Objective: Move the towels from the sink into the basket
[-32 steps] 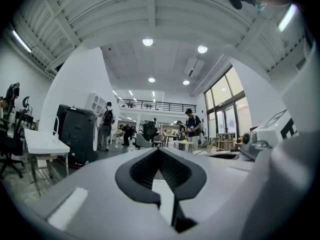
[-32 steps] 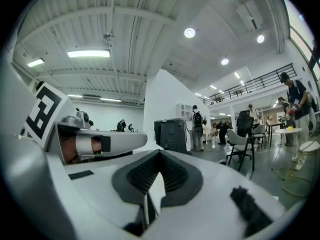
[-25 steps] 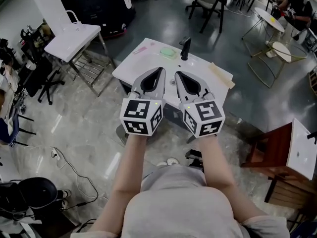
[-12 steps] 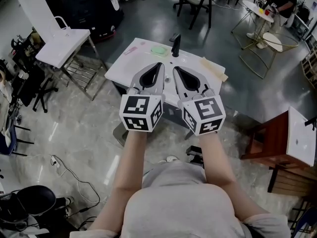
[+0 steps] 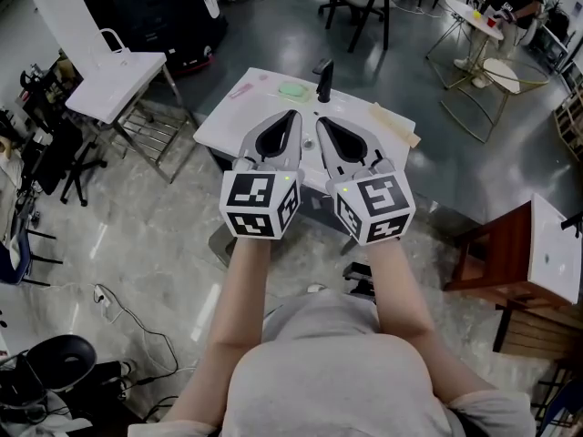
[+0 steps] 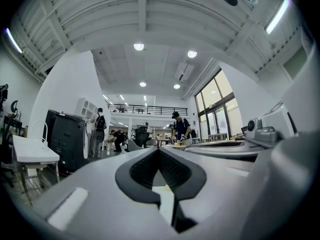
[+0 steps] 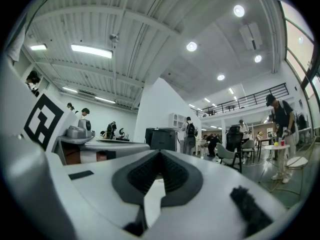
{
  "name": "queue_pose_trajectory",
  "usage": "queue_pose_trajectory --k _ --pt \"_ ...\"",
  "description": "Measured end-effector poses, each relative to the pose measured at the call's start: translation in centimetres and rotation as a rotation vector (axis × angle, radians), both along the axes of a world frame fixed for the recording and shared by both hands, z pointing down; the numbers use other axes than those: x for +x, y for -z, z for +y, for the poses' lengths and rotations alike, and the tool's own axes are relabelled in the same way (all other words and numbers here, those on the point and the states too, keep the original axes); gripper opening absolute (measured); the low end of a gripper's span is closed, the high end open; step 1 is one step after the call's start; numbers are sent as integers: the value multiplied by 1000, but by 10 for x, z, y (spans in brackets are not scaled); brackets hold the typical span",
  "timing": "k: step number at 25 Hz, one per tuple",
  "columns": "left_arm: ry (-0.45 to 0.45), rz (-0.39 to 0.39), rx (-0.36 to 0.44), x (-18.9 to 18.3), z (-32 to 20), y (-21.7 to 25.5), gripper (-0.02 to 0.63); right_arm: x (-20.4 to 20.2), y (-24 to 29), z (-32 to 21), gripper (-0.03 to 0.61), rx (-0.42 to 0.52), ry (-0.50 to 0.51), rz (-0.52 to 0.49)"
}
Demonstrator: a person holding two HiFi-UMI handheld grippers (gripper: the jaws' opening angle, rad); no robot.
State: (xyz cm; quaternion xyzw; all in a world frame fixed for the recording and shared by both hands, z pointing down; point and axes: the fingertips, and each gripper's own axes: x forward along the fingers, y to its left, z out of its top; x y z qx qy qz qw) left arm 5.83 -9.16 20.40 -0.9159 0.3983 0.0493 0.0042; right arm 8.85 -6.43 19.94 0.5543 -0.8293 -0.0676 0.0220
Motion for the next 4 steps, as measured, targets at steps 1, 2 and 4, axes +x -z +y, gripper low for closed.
queue_pose_trajectory --k 1,2,4 --pt "1 0 0 0 0 0 5 0 0 0 17 1 1 -1" --pt "1 1 0 -1 0 0 5 0 0 0 17 0 2 -2" --pt "2 3 1 -1 0 1 5 -1 -1 0 17 -1 4 -4"
